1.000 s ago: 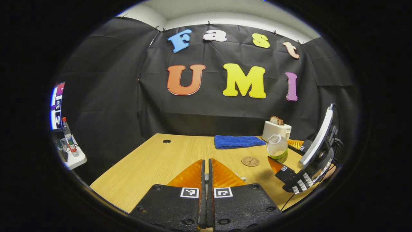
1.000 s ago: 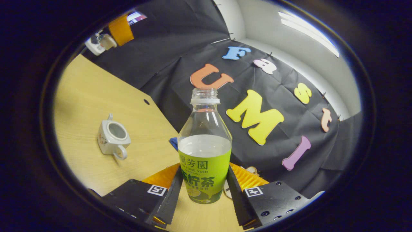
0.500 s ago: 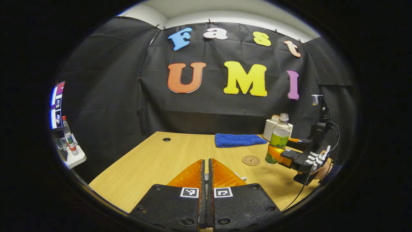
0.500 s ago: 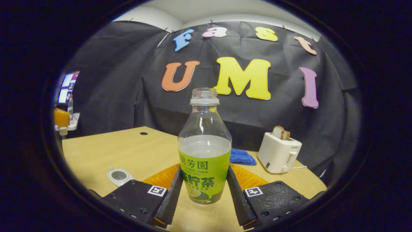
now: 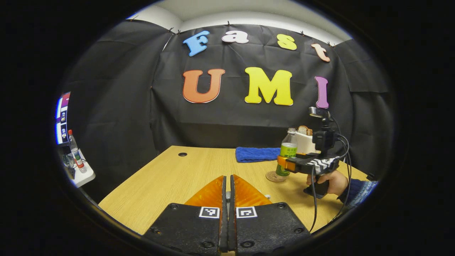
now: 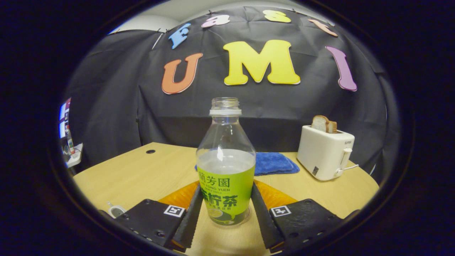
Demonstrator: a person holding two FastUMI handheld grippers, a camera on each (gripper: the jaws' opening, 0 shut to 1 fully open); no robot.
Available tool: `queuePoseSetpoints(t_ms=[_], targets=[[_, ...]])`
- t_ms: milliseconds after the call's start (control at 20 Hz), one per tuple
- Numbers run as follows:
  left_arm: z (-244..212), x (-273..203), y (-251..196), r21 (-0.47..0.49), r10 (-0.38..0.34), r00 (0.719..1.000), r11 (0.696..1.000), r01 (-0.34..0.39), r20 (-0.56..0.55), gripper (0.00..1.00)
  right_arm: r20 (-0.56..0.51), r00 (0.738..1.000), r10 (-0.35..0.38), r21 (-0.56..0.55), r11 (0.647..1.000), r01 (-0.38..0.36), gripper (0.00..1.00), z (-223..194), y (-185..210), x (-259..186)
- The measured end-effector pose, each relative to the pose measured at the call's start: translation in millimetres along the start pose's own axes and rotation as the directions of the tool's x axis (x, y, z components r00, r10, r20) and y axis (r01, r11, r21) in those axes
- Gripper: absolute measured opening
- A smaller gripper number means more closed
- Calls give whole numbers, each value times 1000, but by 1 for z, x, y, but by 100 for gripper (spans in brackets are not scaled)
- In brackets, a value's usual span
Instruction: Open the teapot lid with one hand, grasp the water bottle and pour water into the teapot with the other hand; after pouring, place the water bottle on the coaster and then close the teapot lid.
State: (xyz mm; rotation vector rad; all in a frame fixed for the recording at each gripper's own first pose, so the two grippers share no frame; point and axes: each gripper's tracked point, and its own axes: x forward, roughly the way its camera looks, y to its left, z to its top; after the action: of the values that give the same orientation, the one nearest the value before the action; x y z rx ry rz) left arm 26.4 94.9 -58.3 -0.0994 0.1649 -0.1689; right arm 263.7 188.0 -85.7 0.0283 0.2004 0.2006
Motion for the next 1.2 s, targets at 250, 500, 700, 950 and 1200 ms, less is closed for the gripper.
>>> queuePoseSetpoints(t_ms=[250, 500, 700, 950, 1200], targets=[[0, 0, 1, 6, -2, 1000, 1000, 2, 1, 3, -5, 1000, -7, -51, 999, 6, 73, -7, 9, 23], [-4, 2, 5, -13, 7, 1000, 1000, -7, -9, 3, -16, 999, -40, -39, 998, 40, 74, -14, 1, 29], [-7, 7, 8, -33, 11, 1000, 999, -11, -20, 3, -21, 999, -40, -46, 998, 39, 77, -15, -1, 25], [-9, 11, 1, -30, 6, 1000, 1000, -6, -13, 3, -8, 1000, -30, 8, 1000, 30, 94, -6, -6, 3], [-8, 16, -4, -24, 8, 1000, 1000, -8, 0, 3, 44, 999, 2, 27, 1000, -3, 95, 12, -10, -38]])
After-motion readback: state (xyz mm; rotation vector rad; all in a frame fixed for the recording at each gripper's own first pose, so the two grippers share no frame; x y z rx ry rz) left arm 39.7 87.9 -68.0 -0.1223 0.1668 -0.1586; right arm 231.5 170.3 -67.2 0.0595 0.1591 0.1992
